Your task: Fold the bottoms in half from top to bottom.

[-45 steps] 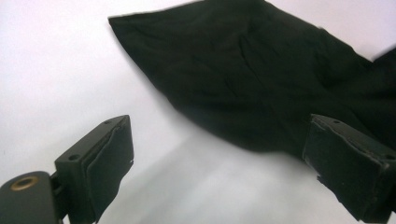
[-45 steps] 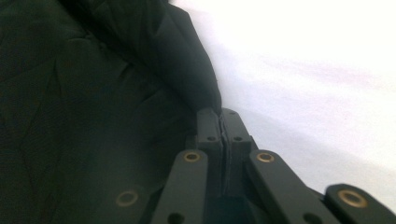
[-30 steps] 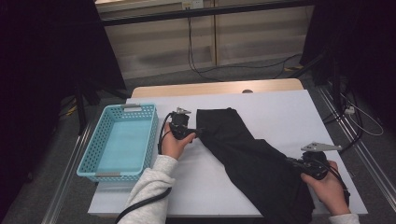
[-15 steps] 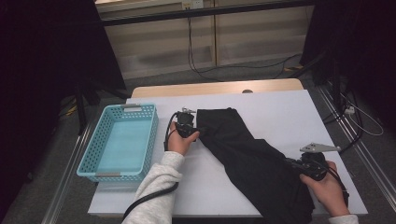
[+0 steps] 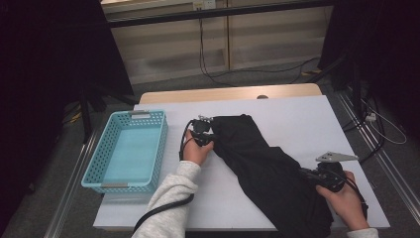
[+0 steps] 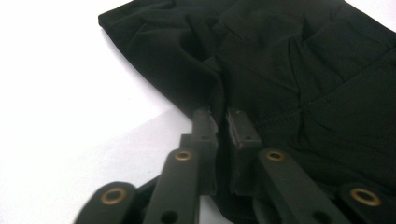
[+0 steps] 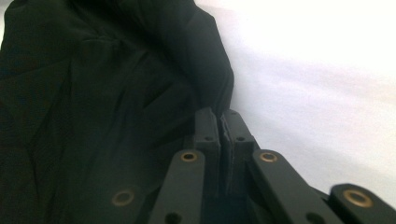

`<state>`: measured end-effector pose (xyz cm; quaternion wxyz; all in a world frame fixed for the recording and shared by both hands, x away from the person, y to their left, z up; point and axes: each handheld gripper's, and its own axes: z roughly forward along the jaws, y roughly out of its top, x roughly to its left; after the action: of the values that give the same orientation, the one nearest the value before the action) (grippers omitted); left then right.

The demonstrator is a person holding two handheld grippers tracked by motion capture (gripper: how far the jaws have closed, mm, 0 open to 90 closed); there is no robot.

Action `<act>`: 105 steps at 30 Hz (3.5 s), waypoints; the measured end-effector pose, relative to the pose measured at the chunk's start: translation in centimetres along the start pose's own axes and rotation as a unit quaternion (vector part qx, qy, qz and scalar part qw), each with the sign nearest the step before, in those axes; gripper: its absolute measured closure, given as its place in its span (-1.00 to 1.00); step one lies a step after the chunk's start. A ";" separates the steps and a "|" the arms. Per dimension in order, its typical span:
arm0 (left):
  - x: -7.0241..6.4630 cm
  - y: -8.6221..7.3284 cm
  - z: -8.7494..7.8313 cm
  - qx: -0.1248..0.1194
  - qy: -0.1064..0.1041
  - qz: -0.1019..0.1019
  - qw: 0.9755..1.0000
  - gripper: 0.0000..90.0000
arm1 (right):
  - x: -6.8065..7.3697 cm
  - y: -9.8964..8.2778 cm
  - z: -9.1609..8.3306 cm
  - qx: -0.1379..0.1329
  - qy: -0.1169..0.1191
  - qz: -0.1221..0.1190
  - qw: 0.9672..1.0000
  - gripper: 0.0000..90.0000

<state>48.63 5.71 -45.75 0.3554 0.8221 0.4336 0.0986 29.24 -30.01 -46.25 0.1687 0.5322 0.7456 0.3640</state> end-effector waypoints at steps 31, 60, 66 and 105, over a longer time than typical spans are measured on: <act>4.4 -1.7 -5.5 -0.028 0.050 -0.050 0.997 0.90 | 2.2 1.0 -0.5 -0.026 -0.003 -0.017 1.000 0.11; 4.5 -2.0 -5.5 -0.032 0.047 -0.049 0.997 0.88 | 1.1 -1.1 -2.3 -0.008 -0.006 -0.011 1.000 0.20; 4.6 -2.2 -5.5 -0.033 0.047 -0.051 0.997 0.86 | 1.7 -1.4 -1.4 0.010 0.004 -0.020 1.000 0.29; 6.5 -1.3 -2.1 -0.023 0.086 -0.054 0.995 0.02 | -2.6 -2.0 -3.5 0.020 -0.039 0.011 0.999 0.95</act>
<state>50.79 12.32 -46.05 0.3405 0.7774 0.5040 0.1601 26.66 -33.96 -45.69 0.1829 0.5570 0.7398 0.3302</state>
